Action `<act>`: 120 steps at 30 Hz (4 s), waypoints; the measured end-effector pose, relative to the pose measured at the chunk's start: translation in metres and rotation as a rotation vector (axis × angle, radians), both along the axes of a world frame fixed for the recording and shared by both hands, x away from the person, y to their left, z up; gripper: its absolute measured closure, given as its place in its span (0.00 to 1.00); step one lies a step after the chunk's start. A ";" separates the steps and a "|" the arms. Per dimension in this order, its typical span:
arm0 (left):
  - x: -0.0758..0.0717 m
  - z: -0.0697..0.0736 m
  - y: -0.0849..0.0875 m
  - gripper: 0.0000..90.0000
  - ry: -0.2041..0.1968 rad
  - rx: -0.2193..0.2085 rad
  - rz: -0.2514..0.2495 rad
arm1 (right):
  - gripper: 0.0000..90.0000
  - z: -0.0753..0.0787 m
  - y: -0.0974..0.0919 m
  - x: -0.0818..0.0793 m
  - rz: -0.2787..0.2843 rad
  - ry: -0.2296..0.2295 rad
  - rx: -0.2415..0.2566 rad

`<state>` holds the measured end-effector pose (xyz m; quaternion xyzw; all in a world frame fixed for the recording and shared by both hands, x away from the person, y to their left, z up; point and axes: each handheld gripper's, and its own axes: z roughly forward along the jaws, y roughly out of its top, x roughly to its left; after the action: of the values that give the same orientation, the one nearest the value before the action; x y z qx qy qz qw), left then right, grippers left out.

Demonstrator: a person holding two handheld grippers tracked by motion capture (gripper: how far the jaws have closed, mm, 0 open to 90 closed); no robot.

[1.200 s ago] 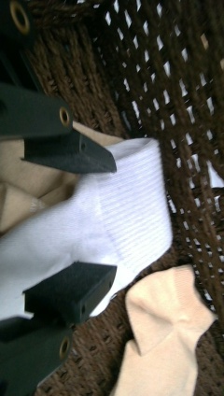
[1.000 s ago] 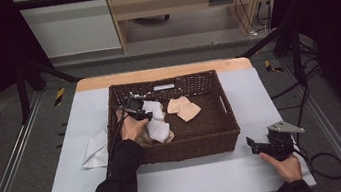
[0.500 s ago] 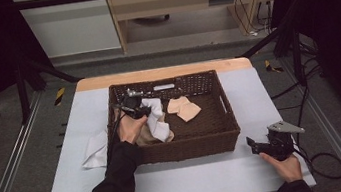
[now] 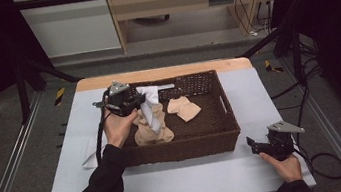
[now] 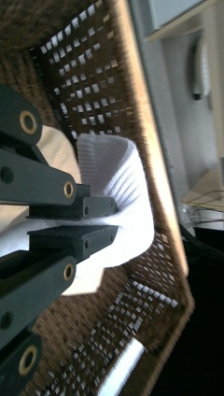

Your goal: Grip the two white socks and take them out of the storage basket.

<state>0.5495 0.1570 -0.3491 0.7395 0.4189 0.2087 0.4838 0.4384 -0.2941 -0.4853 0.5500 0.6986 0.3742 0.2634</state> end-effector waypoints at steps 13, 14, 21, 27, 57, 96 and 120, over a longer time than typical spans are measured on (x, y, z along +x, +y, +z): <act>-0.024 0.043 0.016 0.94 -0.094 -0.055 -0.017 | 0.11 0.000 0.000 0.000 -0.001 -0.002 -0.001; -0.026 0.046 0.018 0.94 -0.099 -0.057 -0.018 | 0.11 0.000 0.000 0.000 -0.001 -0.002 -0.001; -0.039 0.064 0.036 0.94 -0.136 -0.087 -0.012 | 0.11 0.000 0.000 0.000 -0.003 -0.002 0.000; -0.051 0.078 0.054 0.94 -0.168 -0.097 0.010 | 0.11 0.000 0.000 0.000 -0.004 -0.005 -0.004; -0.097 0.061 0.164 0.94 -0.186 -0.120 0.175 | 0.12 0.000 0.000 -0.001 -0.008 -0.003 -0.011; -0.091 -0.084 0.190 0.93 0.142 0.012 0.253 | 0.12 0.000 0.001 -0.001 -0.008 -0.002 -0.013; -0.127 -0.099 0.204 0.29 0.099 0.056 0.293 | 0.12 0.000 0.000 -0.003 -0.007 -0.004 -0.010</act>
<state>0.4224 0.3615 -0.4486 0.6929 0.5397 0.2522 0.4063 0.4350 -0.2941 -0.4852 0.5505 0.6981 0.3709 0.2686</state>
